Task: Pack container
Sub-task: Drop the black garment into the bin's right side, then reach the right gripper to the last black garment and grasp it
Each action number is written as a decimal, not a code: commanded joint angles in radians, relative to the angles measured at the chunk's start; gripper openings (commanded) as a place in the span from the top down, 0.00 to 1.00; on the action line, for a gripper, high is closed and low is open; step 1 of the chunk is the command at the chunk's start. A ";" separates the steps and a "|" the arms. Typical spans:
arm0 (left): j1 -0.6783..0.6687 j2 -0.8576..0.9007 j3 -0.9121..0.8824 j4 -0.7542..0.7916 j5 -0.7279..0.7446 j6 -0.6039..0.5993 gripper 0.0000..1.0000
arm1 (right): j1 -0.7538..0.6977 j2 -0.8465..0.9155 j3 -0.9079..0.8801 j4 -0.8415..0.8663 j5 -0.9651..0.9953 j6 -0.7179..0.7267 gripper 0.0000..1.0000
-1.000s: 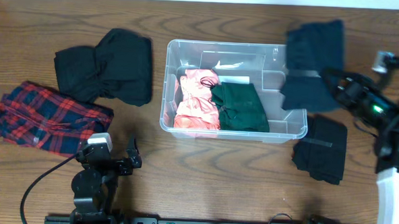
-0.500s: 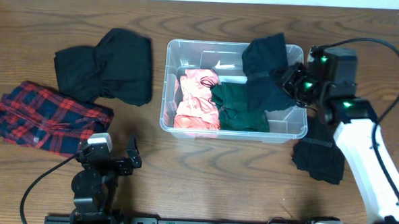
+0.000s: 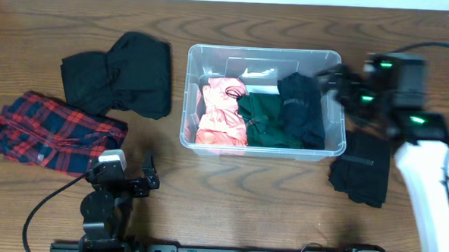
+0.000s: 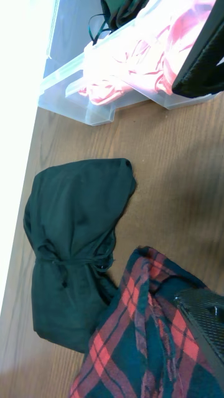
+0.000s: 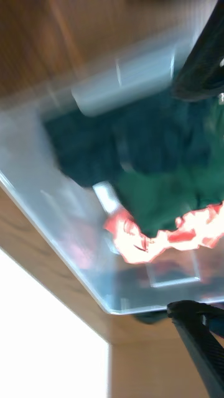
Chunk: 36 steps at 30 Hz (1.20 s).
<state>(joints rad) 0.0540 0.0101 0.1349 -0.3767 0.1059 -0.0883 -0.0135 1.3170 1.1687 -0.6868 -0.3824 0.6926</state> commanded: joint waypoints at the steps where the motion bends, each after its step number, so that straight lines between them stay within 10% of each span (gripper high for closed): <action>1: -0.004 -0.006 -0.022 0.000 0.007 0.009 0.02 | -0.163 -0.066 0.040 -0.099 0.016 -0.133 0.01; 15: -0.004 -0.006 -0.022 0.000 0.007 0.009 0.02 | -0.832 0.213 -0.036 -0.309 0.070 -0.499 0.01; 31: -0.004 -0.006 -0.022 0.001 0.007 0.009 0.02 | -0.630 0.570 -0.195 -0.082 -0.134 -0.667 0.12; 36: -0.004 -0.006 -0.022 0.000 0.007 0.009 0.02 | -0.563 0.570 -0.240 -0.046 -0.032 -0.611 0.38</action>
<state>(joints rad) 0.0540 0.0101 0.1349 -0.3763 0.1055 -0.0883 -0.6132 1.8309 1.0008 -0.7315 -0.5411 0.0654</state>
